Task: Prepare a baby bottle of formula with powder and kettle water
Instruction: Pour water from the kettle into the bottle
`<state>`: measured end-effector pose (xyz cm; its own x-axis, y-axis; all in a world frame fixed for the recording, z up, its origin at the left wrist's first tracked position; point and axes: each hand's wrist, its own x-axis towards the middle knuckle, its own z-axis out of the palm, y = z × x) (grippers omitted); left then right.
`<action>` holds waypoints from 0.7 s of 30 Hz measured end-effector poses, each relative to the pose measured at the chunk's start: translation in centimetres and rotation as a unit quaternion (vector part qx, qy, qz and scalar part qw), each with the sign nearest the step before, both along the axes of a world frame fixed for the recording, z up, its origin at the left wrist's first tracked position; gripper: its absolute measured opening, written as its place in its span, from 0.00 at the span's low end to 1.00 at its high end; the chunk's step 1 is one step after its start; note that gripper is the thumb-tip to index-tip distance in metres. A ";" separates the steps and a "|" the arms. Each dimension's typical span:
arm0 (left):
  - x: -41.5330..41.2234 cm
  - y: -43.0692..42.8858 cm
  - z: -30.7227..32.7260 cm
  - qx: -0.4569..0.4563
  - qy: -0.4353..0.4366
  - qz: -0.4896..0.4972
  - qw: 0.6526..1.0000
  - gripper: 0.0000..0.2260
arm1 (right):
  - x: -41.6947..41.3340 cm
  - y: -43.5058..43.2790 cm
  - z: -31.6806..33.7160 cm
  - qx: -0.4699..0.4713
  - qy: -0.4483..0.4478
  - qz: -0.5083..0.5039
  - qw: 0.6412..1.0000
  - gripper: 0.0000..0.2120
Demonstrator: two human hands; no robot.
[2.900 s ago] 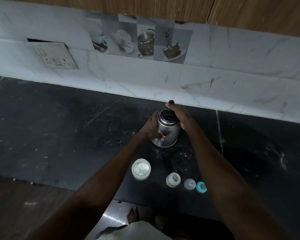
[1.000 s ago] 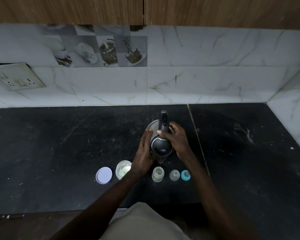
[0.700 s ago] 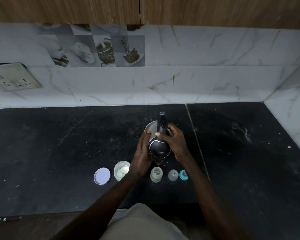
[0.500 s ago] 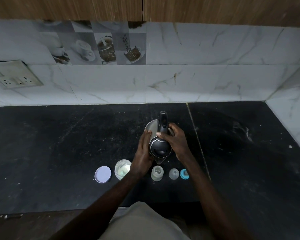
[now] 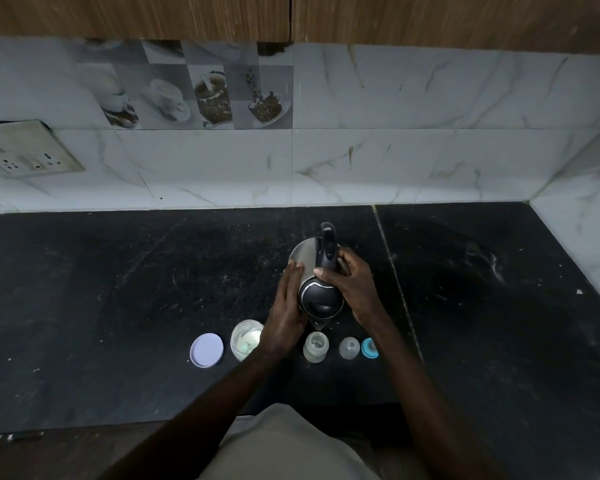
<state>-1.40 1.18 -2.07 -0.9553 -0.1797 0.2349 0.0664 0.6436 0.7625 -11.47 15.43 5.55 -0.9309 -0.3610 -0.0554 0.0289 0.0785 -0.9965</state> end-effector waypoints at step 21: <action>0.6 0.3 0.1 -0.003 0.005 0.017 1.000 0.46 | 0.5 0.1 0.6 0.001 0.013 0.012 1.000 0.21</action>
<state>-0.77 1.48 -1.95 -0.9466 -0.2099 0.2446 0.0519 0.6498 0.7584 -11.01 15.54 6.11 -0.9228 -0.3839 -0.0323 0.0013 0.0807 -0.9967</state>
